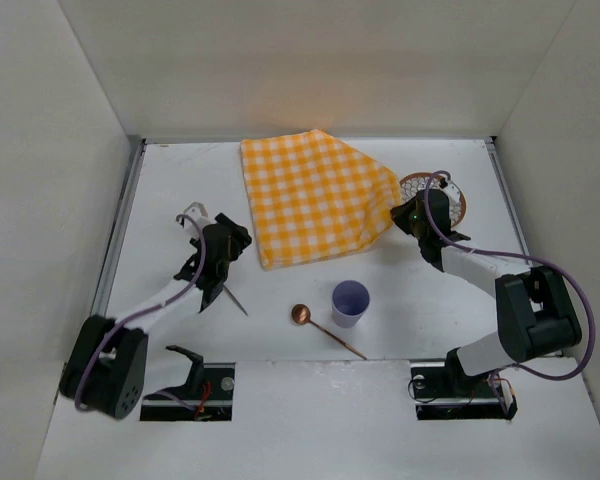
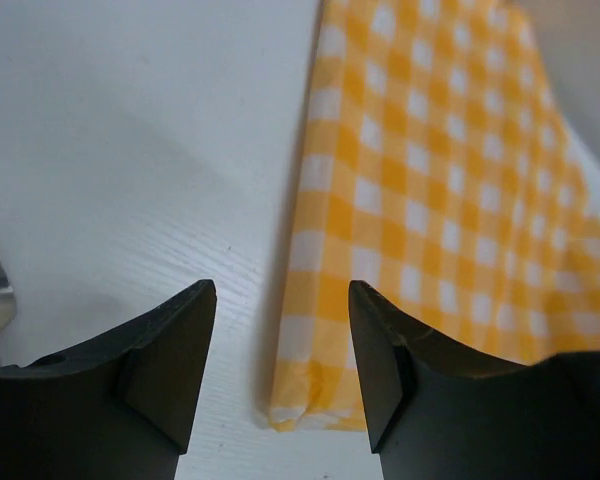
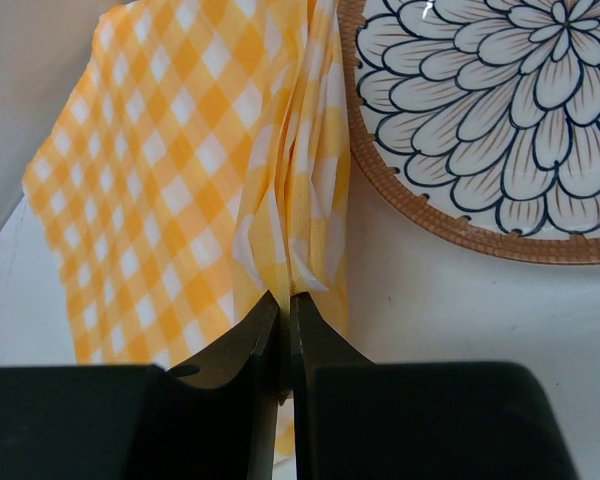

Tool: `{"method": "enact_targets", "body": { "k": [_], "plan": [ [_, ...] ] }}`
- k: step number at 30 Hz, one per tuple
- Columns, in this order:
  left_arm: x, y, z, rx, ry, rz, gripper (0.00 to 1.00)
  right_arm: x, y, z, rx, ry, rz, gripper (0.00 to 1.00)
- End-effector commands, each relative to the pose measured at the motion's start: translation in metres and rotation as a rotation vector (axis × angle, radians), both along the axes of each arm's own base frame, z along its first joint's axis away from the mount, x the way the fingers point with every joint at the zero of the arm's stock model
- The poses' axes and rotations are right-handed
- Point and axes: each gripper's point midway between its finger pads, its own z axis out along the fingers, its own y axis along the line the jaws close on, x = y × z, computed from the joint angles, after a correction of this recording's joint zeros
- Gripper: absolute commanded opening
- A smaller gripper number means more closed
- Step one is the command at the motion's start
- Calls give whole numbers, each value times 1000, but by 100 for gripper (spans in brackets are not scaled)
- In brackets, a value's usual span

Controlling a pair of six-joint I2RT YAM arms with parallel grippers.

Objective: Set the dinner table for one person

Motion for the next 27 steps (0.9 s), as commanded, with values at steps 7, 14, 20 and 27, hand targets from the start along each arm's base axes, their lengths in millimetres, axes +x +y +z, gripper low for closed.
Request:
{"method": "enact_targets", "body": {
  "k": [7, 14, 20, 27],
  "plan": [
    [23, -65, -43, 61, 203, -254, 49, -12, 3, -7, 12, -1, 13, 13],
    [-25, -36, -73, 157, 357, -214, 48, -17, 2, 1, 20, -24, 14, 13],
    [-53, -40, -89, 192, 420, -237, 49, -16, 8, 5, 26, -37, 28, 13],
    [-38, -49, -107, 161, 417, -234, 49, -23, 7, 4, 28, -40, 34, 13]
  ]
}}
